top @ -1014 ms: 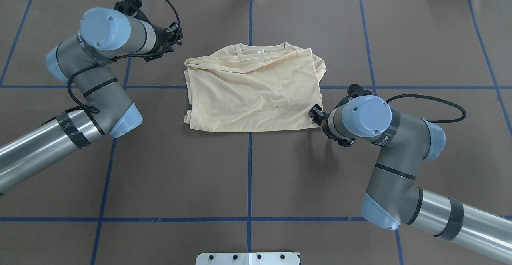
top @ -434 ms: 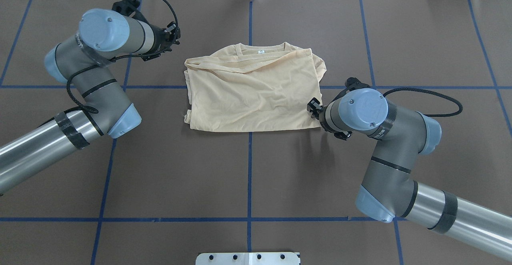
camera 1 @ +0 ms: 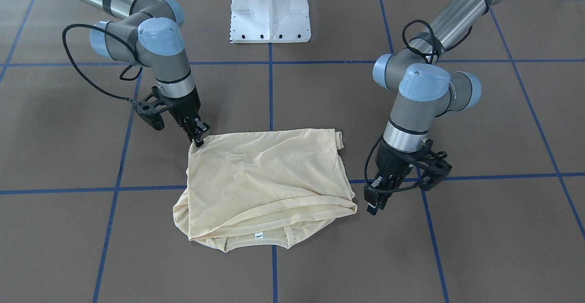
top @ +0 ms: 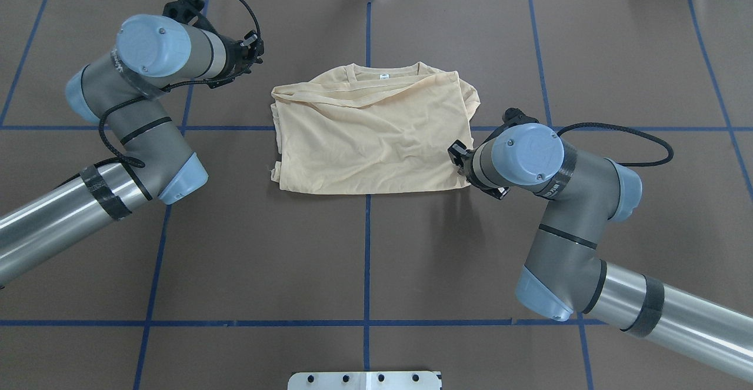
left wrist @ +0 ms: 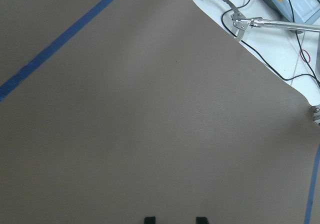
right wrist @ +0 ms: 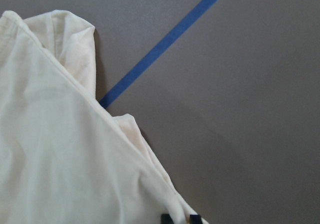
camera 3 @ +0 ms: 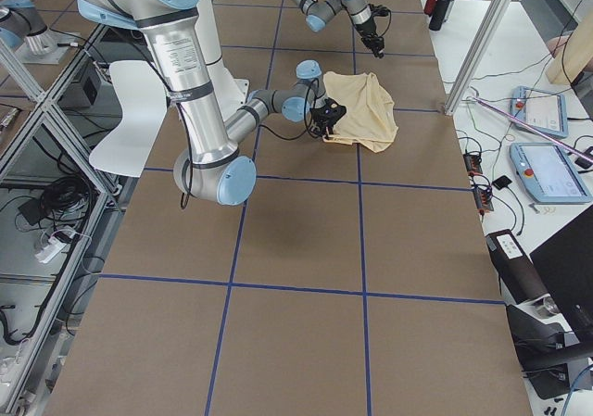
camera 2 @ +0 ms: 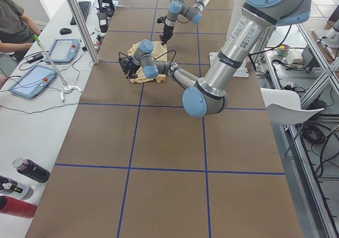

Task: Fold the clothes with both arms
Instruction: 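Grasp the shirt edge with the right gripper and drag it toward the robot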

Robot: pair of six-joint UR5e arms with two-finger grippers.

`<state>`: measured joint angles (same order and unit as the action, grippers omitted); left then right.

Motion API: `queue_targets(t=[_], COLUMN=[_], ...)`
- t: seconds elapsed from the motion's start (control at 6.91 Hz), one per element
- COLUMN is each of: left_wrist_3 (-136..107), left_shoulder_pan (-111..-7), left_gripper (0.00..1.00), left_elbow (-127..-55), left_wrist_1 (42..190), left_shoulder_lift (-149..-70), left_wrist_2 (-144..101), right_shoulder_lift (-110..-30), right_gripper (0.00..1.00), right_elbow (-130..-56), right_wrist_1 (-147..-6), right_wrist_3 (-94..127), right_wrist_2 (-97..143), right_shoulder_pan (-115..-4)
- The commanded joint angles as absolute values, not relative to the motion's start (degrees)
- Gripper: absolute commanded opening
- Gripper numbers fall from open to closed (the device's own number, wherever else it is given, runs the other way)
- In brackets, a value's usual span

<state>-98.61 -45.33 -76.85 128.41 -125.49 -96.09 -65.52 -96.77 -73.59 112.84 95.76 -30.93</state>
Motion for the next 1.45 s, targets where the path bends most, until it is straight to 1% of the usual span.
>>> queue_targets(t=[0.0,0.14,0.29,0.43,0.58,0.72,0.87,1.01,1.16,1.3], left_wrist_3=[-98.6,-98.7,-98.7,-98.6,-98.6,-98.6,-98.8,-99.7,-100.0,-100.4], left_shoulder_pan=[-45.2,-45.2,-45.3,-45.3,-45.4,-45.4,-45.5,-45.5,-45.4,-45.1], left_gripper=[0.39,0.39,0.39,0.38,0.38,0.38,0.38,0.39,0.43,0.46], left_elbow=[-76.9,-76.9,-77.9,-80.1,-83.4,-86.7,-89.6,-92.4,-95.4,-98.8], left_wrist_1=[128.4,128.4,128.3,128.2,128.1,128.1,128.1,127.8,127.8,127.8], left_shoulder_lift=[-124.7,-124.8,-124.7,-124.4,-123.3,-122.7,-122.1,-122.1,-119.9,-116.8], left_wrist_2=[-96.0,-96.0,-96.1,-96.4,-96.8,-98.8,-102.4,-104.6,-107.9,-110.1], right_shoulder_lift=[-65.1,-65.5,-67.0,-71.9,-78.9,-83.1,-86.2,-87.3,-87.3,-87.4], right_gripper=[0.0,0.0,0.0,0.0,0.0,0.0,0.0,0.0,0.13,0.32], right_elbow=[-96.9,-97.9,-101.7,-107.3,-114.4,-119.0,-123.6,-125.7,-126.3,-126.5], right_wrist_1=[-73.6,-73.6,-74.3,-74.5,-74.4,-74.4,-74.4,-74.4,-74.4,-74.4], right_wrist_3=[110.8,110.7,110.7,111.2,111.4,113.1,116.8,119.1,121.4,123.2], right_wrist_2=[95.9,96.5,96.5,96.6,97.3,97.5,99.1,102.2,102.3,102.2], right_shoulder_pan=[-31.5,-32.2,-32.3,-32.2,-29.6,-25.2,-20.1,-15.2,-9.4,-5.8])
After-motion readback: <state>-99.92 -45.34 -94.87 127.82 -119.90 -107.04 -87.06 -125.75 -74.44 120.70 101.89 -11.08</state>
